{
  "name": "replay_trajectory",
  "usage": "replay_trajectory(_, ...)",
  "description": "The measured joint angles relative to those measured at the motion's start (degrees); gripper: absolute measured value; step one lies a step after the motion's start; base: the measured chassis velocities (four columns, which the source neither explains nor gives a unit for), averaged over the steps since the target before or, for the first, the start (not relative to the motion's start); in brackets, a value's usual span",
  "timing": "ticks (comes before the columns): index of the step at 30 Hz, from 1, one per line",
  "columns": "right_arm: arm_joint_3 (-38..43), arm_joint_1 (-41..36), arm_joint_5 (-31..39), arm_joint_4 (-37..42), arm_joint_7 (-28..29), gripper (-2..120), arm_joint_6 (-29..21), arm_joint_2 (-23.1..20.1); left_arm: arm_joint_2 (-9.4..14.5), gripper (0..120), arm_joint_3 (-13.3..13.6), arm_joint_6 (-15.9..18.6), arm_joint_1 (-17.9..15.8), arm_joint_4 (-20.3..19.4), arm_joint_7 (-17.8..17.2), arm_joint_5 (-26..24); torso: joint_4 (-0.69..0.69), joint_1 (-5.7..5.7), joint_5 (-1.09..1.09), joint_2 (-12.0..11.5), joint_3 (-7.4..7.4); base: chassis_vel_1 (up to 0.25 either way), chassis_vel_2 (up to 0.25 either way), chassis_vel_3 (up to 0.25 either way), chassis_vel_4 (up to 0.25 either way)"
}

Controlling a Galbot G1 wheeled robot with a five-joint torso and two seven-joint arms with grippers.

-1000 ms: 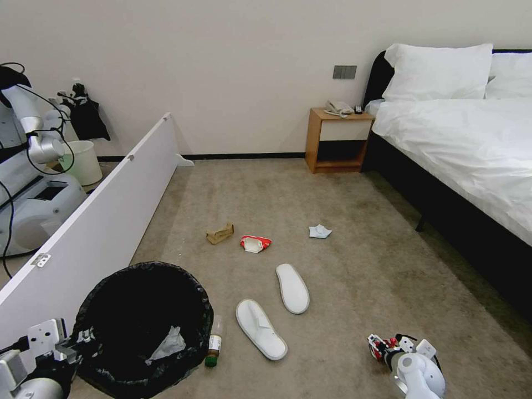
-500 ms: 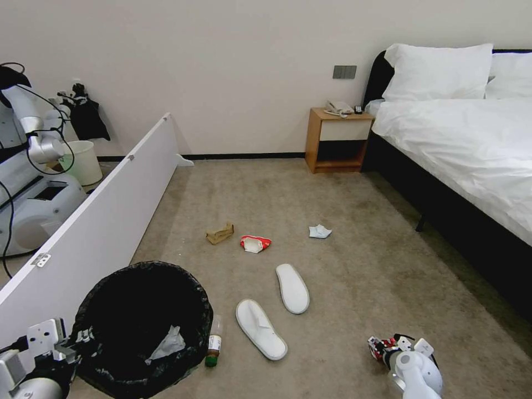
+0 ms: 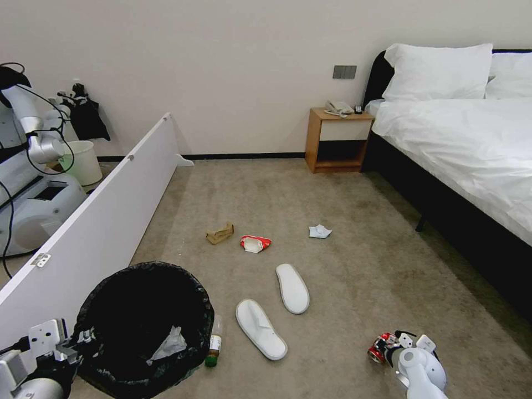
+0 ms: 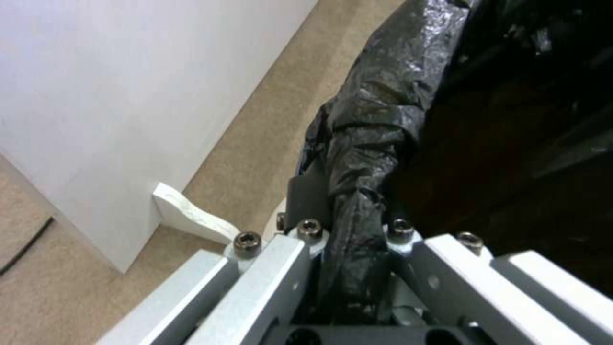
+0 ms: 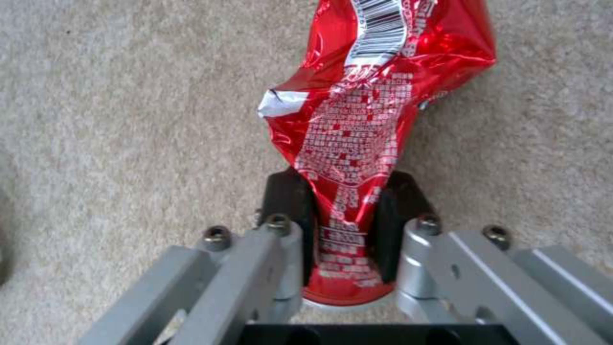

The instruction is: Pick up the trash bin, then pick up the garbage from the floor and place it into the trash bin.

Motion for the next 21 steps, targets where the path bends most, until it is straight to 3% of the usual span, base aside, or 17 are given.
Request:
replay_trajectory(5,-0.3,-0.9,-0.1,1.9,0.0,11,-0.1,-0.5,0.0,2,0.0,0.0,0.0,0.0,0.0,0.0,0.00,0.00,0.03,0.0,0.00,0.000,0.000,0.000,0.000)
replay_trajectory(15,-3.6,-7.3,-0.1,17.1,-0.1,11,-1.1,-6.6,0.4,2,0.0,0.0,0.1,0.0,0.1,-0.4,-0.01,0.00,0.02,0.0,0.00,0.000,0.000,0.000,0.000)
replay_trajectory(17,-4.4,-9.3,0.5,24.3,-0.3,11,-1.3,-10.5,0.5,2,0.0,0.0,0.2,0.0,0.1,-0.7,-0.01,0.00,0.01,0.0,0.00,0.000,0.000,0.000,0.000)
replay_trajectory(18,-4.4,-9.3,0.5,24.3,-0.3,11,-1.3,-10.5,0.5,2,0.0,0.0,0.2,0.0,0.1,-0.7,-0.01,0.00,0.01,0.0,0.00,0.000,0.000,0.000,0.000)
replay_trajectory(21,-5.8,-11.0,1.9,33.8,-1.3,11,-0.8,-17.7,0.4,2,0.2,0.0,0.4,0.0,0.2,-0.7,-0.01,0.00,0.00,0.0,0.00,0.000,0.000,0.000,0.000)
